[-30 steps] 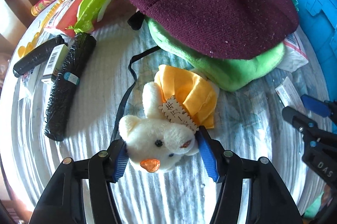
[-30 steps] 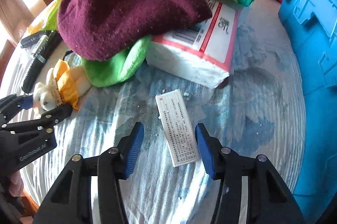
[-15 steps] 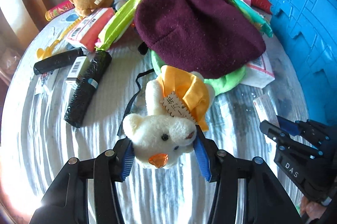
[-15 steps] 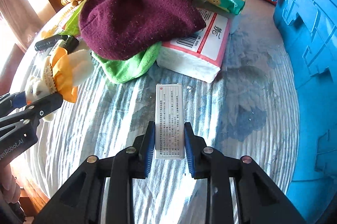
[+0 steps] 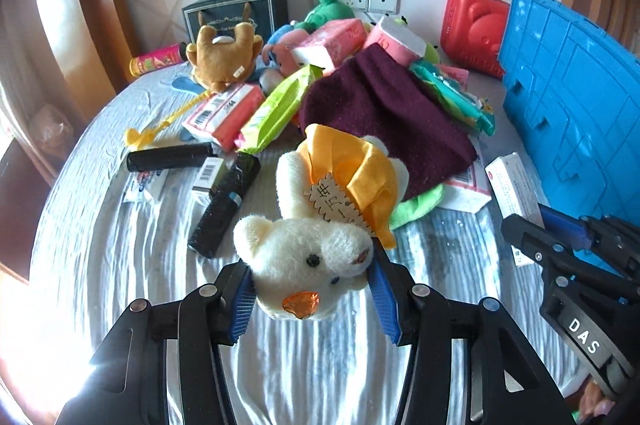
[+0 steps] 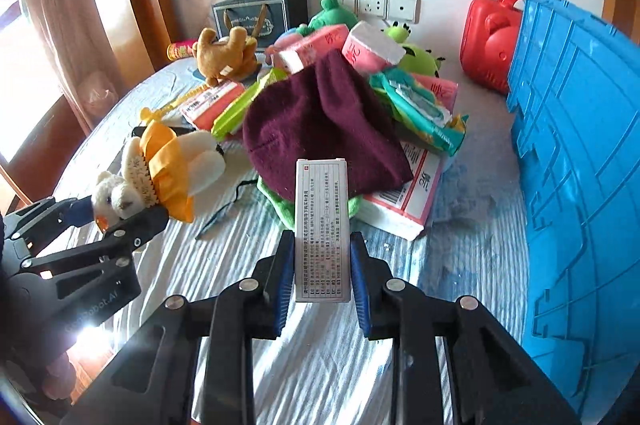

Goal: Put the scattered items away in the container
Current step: 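Lift the bear with the left tool while the right tool lifts the leaflet, then lower both items into the blue crate and open both tools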

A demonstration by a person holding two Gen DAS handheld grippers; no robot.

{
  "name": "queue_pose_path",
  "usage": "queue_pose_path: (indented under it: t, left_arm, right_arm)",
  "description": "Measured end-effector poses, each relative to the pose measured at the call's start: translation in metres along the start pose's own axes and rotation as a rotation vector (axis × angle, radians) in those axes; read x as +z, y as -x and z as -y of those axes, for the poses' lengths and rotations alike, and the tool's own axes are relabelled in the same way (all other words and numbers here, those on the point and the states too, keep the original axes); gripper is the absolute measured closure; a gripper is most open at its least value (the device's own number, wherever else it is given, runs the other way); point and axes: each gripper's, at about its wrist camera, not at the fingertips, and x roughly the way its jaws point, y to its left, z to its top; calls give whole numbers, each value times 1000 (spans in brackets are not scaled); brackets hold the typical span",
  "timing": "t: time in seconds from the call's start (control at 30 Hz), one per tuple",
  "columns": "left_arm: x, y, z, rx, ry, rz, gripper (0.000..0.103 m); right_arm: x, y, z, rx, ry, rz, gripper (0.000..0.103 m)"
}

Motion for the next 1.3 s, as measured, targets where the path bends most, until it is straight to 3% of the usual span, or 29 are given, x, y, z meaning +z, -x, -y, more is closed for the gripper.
queue_pose_path:
  t: [0.37, 0.63, 0.87, 1.13, 1.3]
  left_arm:
    - [2, 77, -31, -12, -15, 183, 53]
    - [22, 107, 0, -68, -60, 251, 53]
    - [51, 121, 87, -163, -113, 295, 53]
    - [86, 168, 227, -262, -147, 405, 53]
    - [87, 181, 322, -310, -199, 379, 53]
  right_arm:
    - [15, 91, -48, -92, -14, 179, 77]
    - [26, 139, -11, -223, -80, 239, 77]
    - [17, 191, 80, -365, -144, 307, 77]
    - [-2, 256, 212, -489, -190, 371, 77]
    - [-33, 276, 289, -524, -230, 343, 77]
